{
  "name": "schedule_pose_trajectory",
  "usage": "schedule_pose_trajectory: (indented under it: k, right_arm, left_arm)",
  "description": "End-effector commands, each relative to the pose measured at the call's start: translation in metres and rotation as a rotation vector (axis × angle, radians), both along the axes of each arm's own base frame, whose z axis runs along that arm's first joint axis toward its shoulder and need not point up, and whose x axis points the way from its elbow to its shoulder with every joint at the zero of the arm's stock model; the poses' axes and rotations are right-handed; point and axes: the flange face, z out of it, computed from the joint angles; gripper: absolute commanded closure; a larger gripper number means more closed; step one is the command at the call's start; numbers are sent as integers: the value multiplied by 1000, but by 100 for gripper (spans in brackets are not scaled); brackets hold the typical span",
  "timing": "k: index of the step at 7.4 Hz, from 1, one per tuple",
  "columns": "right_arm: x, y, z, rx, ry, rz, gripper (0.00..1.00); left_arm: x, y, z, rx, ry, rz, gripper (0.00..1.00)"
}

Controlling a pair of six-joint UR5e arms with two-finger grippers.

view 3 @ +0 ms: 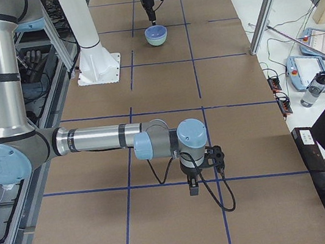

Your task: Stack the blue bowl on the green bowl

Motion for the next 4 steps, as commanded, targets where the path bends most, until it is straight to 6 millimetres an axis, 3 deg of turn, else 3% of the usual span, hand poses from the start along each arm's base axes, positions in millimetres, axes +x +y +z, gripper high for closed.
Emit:
schedule_pose_trajectory:
  k: [1,3,4]
  right_arm:
    - [0,0,0,1,0,0,0]
    - [0,0,0,1,-2,0,0]
    - [0,0,0,1,0,0,0]
  left_arm:
    - [-86,-44,20,172,6,139,0]
    - [-193,-78,89,356,-58,287,0]
    - [-256,-95,138,432,-125,382,0]
